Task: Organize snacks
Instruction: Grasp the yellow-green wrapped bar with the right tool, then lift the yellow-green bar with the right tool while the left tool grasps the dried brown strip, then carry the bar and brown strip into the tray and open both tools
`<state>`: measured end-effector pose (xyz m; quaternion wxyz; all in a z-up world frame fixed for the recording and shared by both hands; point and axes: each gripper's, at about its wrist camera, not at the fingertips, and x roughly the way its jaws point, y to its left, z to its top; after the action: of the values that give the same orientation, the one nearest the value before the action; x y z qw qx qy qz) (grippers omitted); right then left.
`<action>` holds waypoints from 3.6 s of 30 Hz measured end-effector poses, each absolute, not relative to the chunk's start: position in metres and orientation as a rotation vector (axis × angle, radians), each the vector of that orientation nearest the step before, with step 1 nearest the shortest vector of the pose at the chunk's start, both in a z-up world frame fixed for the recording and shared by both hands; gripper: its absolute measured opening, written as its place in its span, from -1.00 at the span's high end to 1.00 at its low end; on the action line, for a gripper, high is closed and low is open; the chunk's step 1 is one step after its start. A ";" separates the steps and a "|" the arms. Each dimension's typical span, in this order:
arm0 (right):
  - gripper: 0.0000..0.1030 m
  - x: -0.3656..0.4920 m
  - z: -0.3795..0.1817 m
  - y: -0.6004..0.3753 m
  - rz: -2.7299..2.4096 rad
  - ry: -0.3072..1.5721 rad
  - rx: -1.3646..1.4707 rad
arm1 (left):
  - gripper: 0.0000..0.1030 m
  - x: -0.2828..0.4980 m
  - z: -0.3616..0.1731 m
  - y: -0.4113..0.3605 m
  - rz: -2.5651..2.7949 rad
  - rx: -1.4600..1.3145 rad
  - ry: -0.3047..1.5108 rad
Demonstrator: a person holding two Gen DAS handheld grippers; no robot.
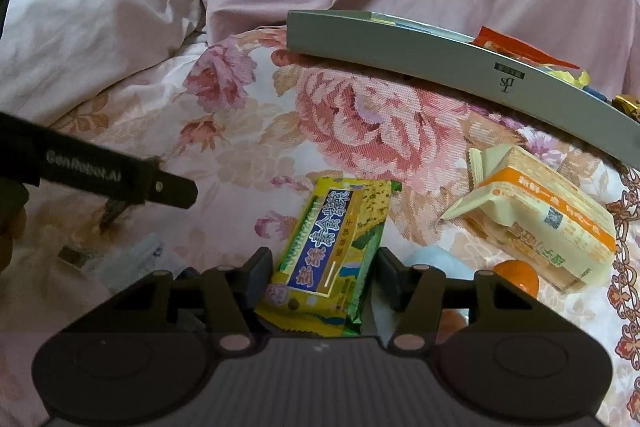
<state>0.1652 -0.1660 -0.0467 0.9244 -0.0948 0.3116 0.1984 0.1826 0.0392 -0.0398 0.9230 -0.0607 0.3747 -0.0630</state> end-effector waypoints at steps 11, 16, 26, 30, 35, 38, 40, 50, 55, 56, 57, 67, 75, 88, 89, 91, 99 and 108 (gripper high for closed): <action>-0.09 0.145 -0.043 -0.176 0.457 0.657 -0.231 | -0.18 0.153 -0.035 0.020 -0.225 -0.069 0.799; -0.17 0.146 -0.043 -0.179 0.462 0.663 -0.198 | -0.30 0.147 -0.031 0.016 -0.185 -0.017 0.838; -0.38 0.146 -0.051 -0.176 0.459 0.626 -0.221 | -0.34 0.146 -0.038 0.009 -0.192 0.031 0.846; -0.38 0.146 -0.052 -0.175 0.460 0.618 -0.227 | -0.16 0.146 -0.037 0.008 -0.201 0.040 0.840; -0.12 0.143 -0.052 -0.174 0.460 0.611 -0.238 | 0.14 0.145 -0.035 0.005 -0.233 0.046 0.830; -0.04 0.138 -0.050 -0.173 0.457 0.602 -0.269 | 0.15 0.145 -0.036 0.005 -0.234 0.045 0.828; -0.02 0.135 -0.050 -0.171 0.453 0.589 -0.294 | 0.15 0.145 -0.035 0.006 -0.232 0.036 0.827; 0.04 0.122 -0.050 -0.159 0.414 0.489 -0.450 | 0.16 0.142 -0.031 0.003 -0.233 0.035 0.792; 0.06 0.120 -0.049 -0.159 0.393 0.438 -0.482 | 0.16 0.140 -0.029 0.002 -0.232 0.019 0.762; 0.06 0.120 -0.049 -0.159 0.390 0.433 -0.490 | 0.16 0.140 -0.029 0.002 -0.231 0.016 0.759; 0.06 0.119 -0.050 -0.159 0.387 0.428 -0.499 | 0.16 0.140 -0.029 0.002 -0.232 0.015 0.756; 0.06 0.117 -0.051 -0.156 0.370 0.383 -0.555 | 0.16 0.138 -0.028 0.002 -0.228 0.007 0.736; 0.06 0.114 -0.053 -0.158 0.380 0.349 -0.550 | 0.16 0.138 -0.027 0.002 -0.225 -0.003 0.721; 0.05 0.111 -0.045 -0.163 0.338 0.233 -0.570 | 0.16 0.142 -0.014 0.000 -0.234 -0.040 0.660; 0.05 0.111 -0.044 -0.164 0.333 0.223 -0.572 | 0.16 0.144 -0.011 0.000 -0.232 -0.045 0.652; 0.05 0.112 -0.041 -0.166 0.322 0.203 -0.575 | 0.16 0.149 -0.003 -0.001 -0.229 -0.051 0.628; 0.05 0.133 -0.016 -0.179 0.269 0.161 -0.524 | 0.16 0.191 0.038 -0.017 -0.224 -0.096 0.516; 0.04 0.192 0.029 -0.200 0.233 0.090 -0.417 | 0.15 0.285 0.084 -0.034 -0.230 -0.180 0.413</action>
<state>0.1915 -0.2004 0.0292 0.9706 -0.2065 0.0444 0.1151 0.2846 -0.0342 0.0839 0.9682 -0.0890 0.2044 -0.1139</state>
